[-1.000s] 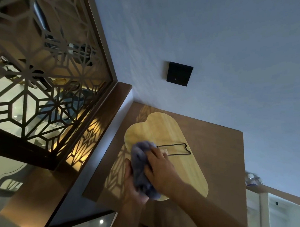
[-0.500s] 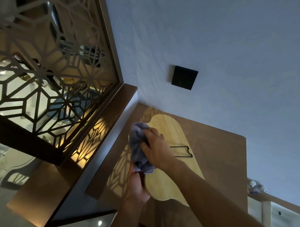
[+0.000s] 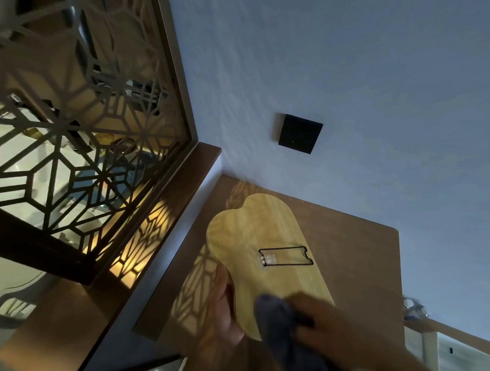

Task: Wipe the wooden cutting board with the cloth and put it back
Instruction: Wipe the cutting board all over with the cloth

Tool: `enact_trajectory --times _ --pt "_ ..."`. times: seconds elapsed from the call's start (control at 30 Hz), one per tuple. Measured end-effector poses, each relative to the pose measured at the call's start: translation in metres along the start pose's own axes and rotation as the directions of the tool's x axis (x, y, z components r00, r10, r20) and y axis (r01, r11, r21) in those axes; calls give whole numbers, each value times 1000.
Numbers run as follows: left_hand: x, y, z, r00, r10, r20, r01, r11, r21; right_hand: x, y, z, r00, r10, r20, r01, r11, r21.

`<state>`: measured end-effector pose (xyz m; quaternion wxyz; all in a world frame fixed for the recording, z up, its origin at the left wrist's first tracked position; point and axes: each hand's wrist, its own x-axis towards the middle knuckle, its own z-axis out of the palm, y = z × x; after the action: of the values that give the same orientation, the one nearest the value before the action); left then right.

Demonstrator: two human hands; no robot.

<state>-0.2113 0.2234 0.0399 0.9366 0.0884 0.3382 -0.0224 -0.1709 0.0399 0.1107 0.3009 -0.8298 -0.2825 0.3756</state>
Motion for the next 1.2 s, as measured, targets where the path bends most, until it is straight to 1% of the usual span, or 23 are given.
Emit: enact_trajectory --times 0.03,0.07,0.1,0.13,0.17,0.23,0.27,0.3,0.37,0.43,0.5,0.53,0.63,0.67,0.73,0.8,0.87,0.93,1.0,1.03,1.1,1.13,1.2 --pt "-4 0 3 1000 24 -11 -24 999 -39 10 -10 -18 994 -3 -111 15 995 100" --pt "-5 2 6 999 8 -51 -10 999 -33 27 -20 -36 970 -17 -244 51 990 133" --pt "-8 3 10 999 0 -38 -2 999 -55 49 -29 -50 931 -41 -363 90 989 119" --pt "-9 4 11 999 0 -48 0 1000 -12 76 -37 -60 896 -67 -439 119 988 94" --pt "-9 5 10 999 49 -5 -49 999 21 105 -44 -66 874 -85 -479 136 988 71" --pt "-6 7 7 986 162 -47 -147 962 230 160 -55 -70 876 -76 -476 94 995 14" --pt "0 11 8 968 224 -112 -178 931 317 183 -55 -67 896 -65 -439 63 998 -18" --pt "3 12 4 961 254 -111 -199 912 359 200 -51 -61 919 -64 -388 46 997 -56" --pt "11 16 5 961 256 -109 -184 878 442 219 -36 -47 949 -67 -308 30 992 -123" --pt "16 18 2 964 258 -58 -193 837 512 223 -13 -42 943 -48 -328 -6 987 -162" --pt "16 18 4 940 338 -41 -253 774 580 221 17 -47 912 22 -410 -104 978 -181" --pt "11 16 4 935 354 -17 -284 777 562 218 35 -53 890 91 -448 -184 968 -168" --pt "4 15 2 946 325 -7 -280 826 488 194 92 -73 796 342 -500 -438 895 -85" --pt "5 16 2 950 313 9 -280 836 472 184 107 -78 769 394 -503 -500 862 -89" --pt "7 17 3 959 285 7 -256 851 460 173 118 -88 738 411 -535 -565 810 -156" --pt "7 17 8 960 280 -21 -244 870 429 178 102 -95 706 350 -616 -543 825 -153" --pt "4 15 10 958 284 -27 -249 877 412 190 68 -97 708 200 -677 -385 913 -133" --pt "-2 13 12 960 278 20 -263 879 397 203 26 -89 776 -20 -630 -123 976 -182" --pt "-2 15 13 964 266 16 -251 887 387 214 -6 -71 846 -177 -502 61 969 -238" --pt "-2 15 15 963 269 17 -256 891 374 220 -15 -61 875 -195 -442 90 965 -246" --pt "0 16 15 960 281 -1 -261 892 368 228 -14 -50 917 -136 -375 42 968 -249" --pt "5 17 13 958 286 -4 -266 899 348 230 -7 -50 920 -86 -382 -9 970 -242" --pt "5 17 14 955 297 11 -284 899 335 230 14 -56 893 20 -451 -129 968 -213"
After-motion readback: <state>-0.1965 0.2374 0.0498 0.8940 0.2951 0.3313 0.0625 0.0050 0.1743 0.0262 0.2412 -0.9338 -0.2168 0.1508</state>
